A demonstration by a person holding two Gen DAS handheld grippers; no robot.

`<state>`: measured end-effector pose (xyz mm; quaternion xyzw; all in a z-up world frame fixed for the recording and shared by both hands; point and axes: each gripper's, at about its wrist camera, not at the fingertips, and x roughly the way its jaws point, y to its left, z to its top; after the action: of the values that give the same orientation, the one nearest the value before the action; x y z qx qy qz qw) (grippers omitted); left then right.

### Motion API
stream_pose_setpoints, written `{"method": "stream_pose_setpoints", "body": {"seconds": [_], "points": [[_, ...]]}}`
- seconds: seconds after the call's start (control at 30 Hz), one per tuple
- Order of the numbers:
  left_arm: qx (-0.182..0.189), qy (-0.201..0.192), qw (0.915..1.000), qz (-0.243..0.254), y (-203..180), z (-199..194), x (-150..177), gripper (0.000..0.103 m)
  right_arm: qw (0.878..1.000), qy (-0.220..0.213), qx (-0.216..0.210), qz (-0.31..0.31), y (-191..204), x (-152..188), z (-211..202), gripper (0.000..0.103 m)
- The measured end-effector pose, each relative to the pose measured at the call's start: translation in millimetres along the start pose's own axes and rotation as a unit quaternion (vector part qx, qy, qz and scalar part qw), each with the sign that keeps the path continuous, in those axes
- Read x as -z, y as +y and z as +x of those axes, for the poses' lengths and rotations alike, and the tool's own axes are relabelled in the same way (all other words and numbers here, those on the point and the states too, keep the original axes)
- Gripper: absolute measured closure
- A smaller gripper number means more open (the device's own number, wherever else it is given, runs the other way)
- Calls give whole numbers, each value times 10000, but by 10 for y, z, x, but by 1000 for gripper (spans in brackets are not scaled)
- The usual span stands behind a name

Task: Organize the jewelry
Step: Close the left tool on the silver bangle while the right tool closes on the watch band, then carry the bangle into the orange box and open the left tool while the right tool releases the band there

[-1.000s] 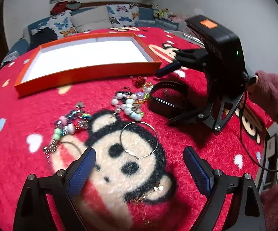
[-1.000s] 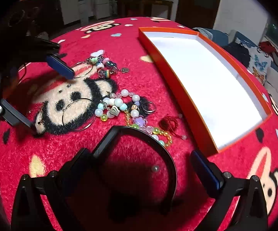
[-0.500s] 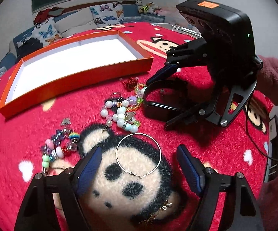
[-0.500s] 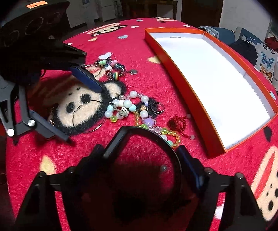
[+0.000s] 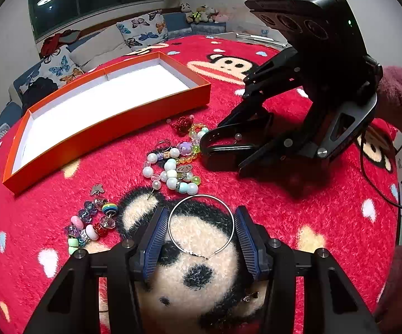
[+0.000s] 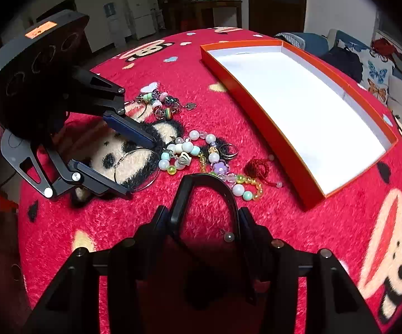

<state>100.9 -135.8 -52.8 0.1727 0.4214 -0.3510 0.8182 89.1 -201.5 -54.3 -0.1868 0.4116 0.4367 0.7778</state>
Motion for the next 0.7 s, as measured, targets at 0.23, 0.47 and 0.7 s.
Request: {"method": "stream_pose_setpoints", "body": {"seconds": [0.23,0.47,0.7], "points": [[-2,-64,9998,-187,24,-76,22,50,9997,-128,-7,223,20,-2,-34,49],[95,-287,9982,-519,85,-299,15,50,9989,-346,68,305,92,-43,-193,49],[98,-477,9973,-553,103,-457,23,50,9983,-421,197,362,138,-73,-256,50]]}}
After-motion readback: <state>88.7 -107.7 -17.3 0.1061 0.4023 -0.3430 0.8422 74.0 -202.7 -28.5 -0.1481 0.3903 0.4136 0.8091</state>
